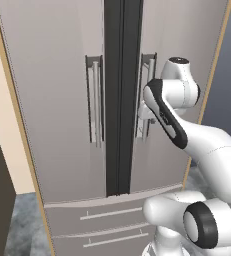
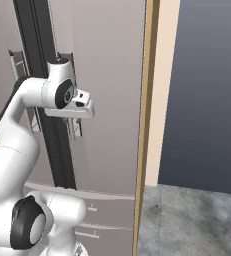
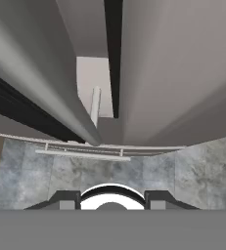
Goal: There is a bowl on the dining counter. Grab a lemon wedge from the fridge and place it in the bowl. Then get the liquor bottle and glass cup from the cabinet and place them next to the bowl.
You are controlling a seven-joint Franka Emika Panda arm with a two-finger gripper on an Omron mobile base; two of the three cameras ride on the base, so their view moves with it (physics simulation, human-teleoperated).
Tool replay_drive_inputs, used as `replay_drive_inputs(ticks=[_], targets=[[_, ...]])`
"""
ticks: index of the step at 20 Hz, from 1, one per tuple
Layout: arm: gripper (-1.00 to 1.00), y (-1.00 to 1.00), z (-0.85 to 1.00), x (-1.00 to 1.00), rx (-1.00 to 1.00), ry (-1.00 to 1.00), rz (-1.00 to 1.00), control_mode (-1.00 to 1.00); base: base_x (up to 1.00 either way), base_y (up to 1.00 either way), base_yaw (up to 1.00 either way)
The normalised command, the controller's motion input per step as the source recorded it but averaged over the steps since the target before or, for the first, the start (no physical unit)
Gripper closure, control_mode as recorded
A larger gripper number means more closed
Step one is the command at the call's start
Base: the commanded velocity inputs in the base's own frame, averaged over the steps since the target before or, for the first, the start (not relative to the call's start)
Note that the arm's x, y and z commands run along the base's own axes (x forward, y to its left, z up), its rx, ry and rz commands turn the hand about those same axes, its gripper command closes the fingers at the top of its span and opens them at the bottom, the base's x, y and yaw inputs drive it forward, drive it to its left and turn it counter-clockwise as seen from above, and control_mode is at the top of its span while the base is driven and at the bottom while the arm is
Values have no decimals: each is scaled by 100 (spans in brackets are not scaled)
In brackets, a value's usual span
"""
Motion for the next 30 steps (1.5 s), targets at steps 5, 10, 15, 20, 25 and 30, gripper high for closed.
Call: replay_drive_inputs(ticks=[5, 10, 15, 20, 25, 30], targets=[[-100, 0, 0, 0, 0, 0, 0, 100, 0, 0, 0], [-100, 0, 0, 0, 0, 0, 0, 100, -21, 30, 0], [-100, 0, 0, 0, 0, 0, 0, 100, -33, 42, 0], [-100, 0, 0, 0, 0, 0, 0, 100, -27, 32, 0], [-100, 0, 0, 0, 0, 0, 0, 100, -19, 34, 0], [-100, 0, 0, 0, 0, 0, 0, 100, -2, 27, 0]])
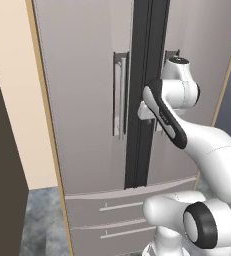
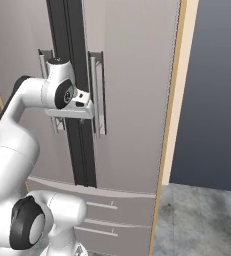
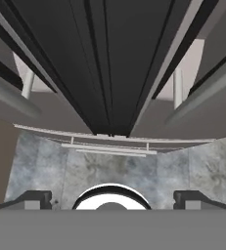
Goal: There is a bowl on the dining counter. Grab a lemon wedge from the fridge and place it in the bowl. Then get the liquor bottle and glass cup from the cabinet and place them next to the bowl.
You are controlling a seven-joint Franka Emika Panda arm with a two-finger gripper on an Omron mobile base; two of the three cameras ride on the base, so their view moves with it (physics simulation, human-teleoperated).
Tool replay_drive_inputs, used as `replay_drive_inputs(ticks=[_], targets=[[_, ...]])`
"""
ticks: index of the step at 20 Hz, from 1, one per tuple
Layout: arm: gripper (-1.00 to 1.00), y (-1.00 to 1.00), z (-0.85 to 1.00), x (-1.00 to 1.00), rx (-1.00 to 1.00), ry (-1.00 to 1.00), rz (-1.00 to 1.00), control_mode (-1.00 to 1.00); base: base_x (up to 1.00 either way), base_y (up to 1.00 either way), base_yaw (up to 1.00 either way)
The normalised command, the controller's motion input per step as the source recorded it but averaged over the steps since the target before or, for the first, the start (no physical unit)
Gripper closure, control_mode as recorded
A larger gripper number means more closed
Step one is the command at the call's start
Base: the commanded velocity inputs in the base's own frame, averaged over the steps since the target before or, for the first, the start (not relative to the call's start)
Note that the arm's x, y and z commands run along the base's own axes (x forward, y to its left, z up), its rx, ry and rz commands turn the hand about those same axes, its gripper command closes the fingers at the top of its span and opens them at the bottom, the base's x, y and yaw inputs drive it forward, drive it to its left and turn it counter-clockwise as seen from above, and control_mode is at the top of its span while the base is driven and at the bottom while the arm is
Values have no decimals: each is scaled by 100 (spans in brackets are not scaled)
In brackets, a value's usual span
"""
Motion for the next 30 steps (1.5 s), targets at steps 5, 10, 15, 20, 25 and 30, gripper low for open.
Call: replay_drive_inputs(ticks=[5, 10, 15, 20, 25, 30], targets=[[-100, 0, 0, 0, 0, 0, 0, -100, 0, 2, 0], [-100, -27, -5, -12, -11, -29, 0, -100, 0, 0, 0], [-100, -26, 0, 2, -18, -44, 2, -100, 0, 0, 0], [-100, -37, 3, 18, 7, -24, 6, -100, 0, 0, 0], [-100, -47, 29, 45, 35, -2, 0, -100, 0, 0, 0], [-100, -9, 6, 76, 14, 3, 0, -100, 0, 0, 0]])
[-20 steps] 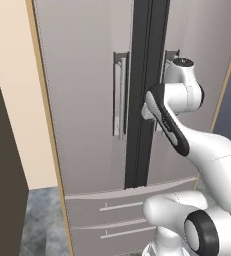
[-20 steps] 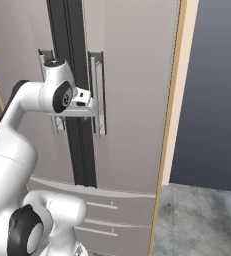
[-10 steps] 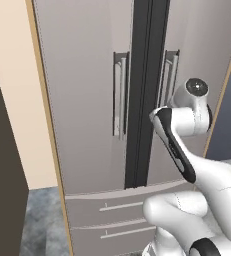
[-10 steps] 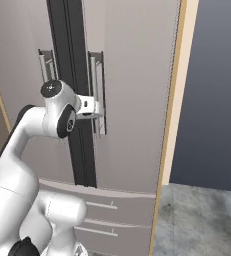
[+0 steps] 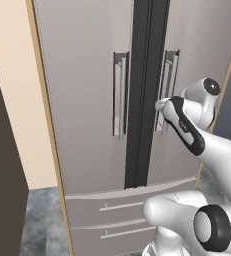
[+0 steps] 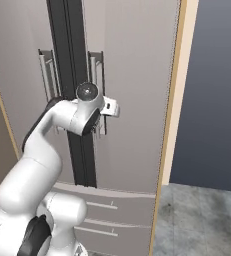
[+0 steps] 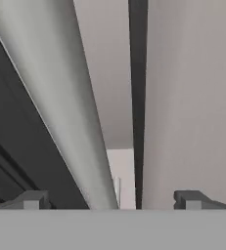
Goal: There is a bowl on the dining counter. Grab a lemon wedge from the fridge and place it in the bowl. Then get the liquor bottle and glass cup from the cabinet and place them next to the bowl.
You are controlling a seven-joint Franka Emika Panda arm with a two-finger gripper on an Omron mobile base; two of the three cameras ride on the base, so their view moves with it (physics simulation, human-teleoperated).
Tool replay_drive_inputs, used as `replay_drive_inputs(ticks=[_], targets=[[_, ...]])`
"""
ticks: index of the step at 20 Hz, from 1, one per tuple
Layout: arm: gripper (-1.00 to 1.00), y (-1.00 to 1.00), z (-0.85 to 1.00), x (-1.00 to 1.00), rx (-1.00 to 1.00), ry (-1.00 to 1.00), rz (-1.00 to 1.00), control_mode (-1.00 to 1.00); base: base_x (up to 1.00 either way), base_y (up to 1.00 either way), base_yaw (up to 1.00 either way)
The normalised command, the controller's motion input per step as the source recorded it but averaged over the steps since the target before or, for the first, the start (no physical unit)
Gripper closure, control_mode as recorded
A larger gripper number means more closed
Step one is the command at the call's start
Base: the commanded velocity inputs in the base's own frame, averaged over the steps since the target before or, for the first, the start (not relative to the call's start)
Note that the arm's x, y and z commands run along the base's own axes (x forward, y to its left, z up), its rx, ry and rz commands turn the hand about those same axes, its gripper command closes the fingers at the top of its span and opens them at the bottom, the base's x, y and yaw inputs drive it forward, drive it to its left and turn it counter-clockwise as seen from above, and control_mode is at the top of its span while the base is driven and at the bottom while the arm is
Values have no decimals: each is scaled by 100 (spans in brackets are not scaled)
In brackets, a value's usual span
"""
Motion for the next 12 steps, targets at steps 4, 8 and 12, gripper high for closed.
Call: replay_drive_inputs(ticks=[4, 8, 12], targets=[[-100, 0, 0, 62, 1, 0, 0, -100, 0, 0, 0], [-100, 0, -4, 43, -2, -1, 0, -100, 0, 0, 0], [-100, 12, -8, 29, -13, -14, 0, -100, 0, 0, 0]])
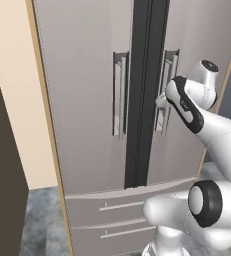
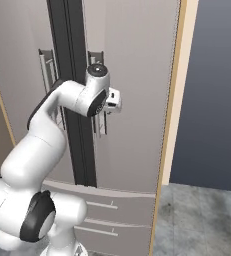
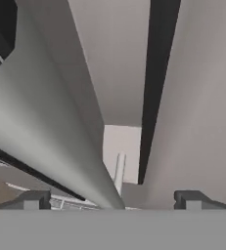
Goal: There is a bowl on the dining counter. Grab a lemon wedge from the fridge and place it in the bowl. Then get the liquor bottle and glass cup from the cabinet and place them next to the bowl.
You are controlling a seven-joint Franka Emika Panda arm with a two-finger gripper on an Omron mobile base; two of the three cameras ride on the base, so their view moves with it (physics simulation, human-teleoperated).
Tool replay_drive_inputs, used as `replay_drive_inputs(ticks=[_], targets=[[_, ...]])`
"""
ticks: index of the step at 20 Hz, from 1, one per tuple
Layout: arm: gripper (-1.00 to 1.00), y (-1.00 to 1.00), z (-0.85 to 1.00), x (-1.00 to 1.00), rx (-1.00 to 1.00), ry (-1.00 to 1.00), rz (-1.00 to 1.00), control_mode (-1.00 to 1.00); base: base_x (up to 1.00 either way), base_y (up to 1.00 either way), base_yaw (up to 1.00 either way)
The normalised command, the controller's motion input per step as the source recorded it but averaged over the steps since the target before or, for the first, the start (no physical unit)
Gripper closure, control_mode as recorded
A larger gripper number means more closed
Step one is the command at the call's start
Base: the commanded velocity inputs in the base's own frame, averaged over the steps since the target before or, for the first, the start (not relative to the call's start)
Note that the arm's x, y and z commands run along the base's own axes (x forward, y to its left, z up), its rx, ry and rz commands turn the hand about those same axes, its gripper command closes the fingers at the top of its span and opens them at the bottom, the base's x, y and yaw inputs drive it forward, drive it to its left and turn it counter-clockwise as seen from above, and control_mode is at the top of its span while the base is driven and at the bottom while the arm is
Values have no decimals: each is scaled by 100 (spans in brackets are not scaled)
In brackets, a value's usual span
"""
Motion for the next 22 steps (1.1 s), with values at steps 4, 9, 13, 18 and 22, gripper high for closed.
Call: replay_drive_inputs(ticks=[4, 9, 13, 18, 22], targets=[[-100, 11, -9, 3, -27, -46, 3, -100, 0, 0, 0], [-100, 7, -11, -10, -28, -67, 10, -100, 0, 0, 0], [-100, 3, -17, 0, -6, -43, 8, -100, 0, 0, 0], [-100, 7, -7, 12, 0, -19, 4, -100, 0, 0, 0], [-100, 8, -1, 15, 0, -7, 4, -100, 0, 0, 0]])
